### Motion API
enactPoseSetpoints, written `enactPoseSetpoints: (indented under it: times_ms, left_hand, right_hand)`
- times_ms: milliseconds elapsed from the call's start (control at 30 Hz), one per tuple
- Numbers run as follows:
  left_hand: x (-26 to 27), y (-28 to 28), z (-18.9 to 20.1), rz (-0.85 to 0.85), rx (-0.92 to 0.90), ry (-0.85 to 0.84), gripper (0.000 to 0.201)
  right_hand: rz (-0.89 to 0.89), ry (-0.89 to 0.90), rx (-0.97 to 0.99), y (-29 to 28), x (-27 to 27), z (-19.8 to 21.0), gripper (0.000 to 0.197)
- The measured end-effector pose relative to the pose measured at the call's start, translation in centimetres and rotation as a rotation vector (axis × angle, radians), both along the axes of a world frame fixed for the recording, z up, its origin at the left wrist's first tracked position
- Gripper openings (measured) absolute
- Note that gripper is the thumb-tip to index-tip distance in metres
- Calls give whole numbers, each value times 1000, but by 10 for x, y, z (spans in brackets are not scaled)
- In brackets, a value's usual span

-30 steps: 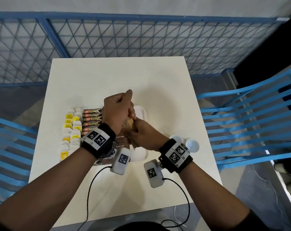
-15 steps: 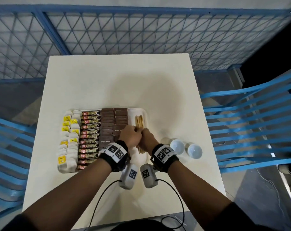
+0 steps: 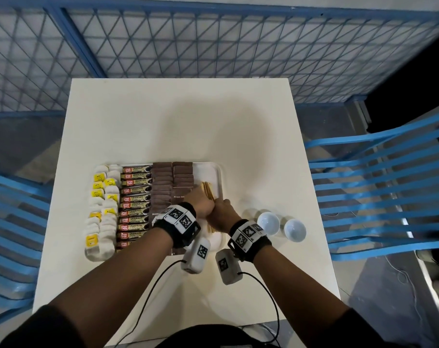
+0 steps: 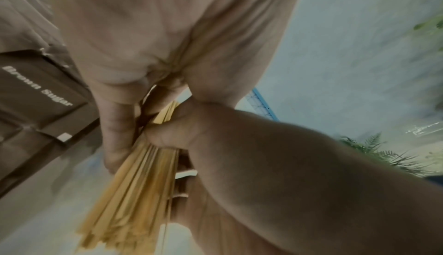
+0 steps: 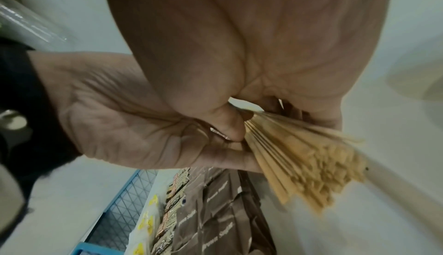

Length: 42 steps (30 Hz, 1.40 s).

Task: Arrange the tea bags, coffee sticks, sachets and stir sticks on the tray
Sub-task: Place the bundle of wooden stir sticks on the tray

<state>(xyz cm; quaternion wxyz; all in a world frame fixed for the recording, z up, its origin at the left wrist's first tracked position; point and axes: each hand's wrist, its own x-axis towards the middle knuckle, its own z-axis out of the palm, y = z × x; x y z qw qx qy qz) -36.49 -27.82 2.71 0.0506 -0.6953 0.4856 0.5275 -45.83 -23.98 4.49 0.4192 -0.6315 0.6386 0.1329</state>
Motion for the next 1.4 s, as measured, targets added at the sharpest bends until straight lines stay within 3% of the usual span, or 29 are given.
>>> enactPoseSetpoints:
  times_ms: [167, 400, 567, 767, 933, 1100, 1200, 1300, 1400]
  left_hand:
    - [1, 2, 3, -22, 56, 17, 30]
    - [5, 5, 7, -63, 42, 42, 16]
    - [10, 7, 6, -39, 30, 74, 20]
    - [17, 8, 9, -44, 1, 113, 9]
    - [21, 14, 14, -27, -34, 148, 20]
    - [40, 27, 19, -8, -176, 221, 17]
    - [66, 47, 23, 6, -290, 301, 13]
    - [101, 71, 16, -65, -453, 243, 3]
    - [139, 98, 2, -111, -537, 102, 15]
  right_hand:
    - [68, 29, -38, 4, 1, -3, 33]
    - [-18, -14, -77, 7, -3, -6, 24]
    - [50, 1, -100, 8, -11, -5, 19]
    - [-72, -41, -113, 9, -14, -10, 13]
    - [-143, -55, -134, 12, -18, -8, 10]
    - [-286, -186, -351, 23, -16, -5, 31]
    - [-360, -280, -423, 40, -11, -6, 27]
    - [-349, -336, -435, 63, -1, -14, 19]
    - [-323, -335, -433, 85, 13, -24, 16]
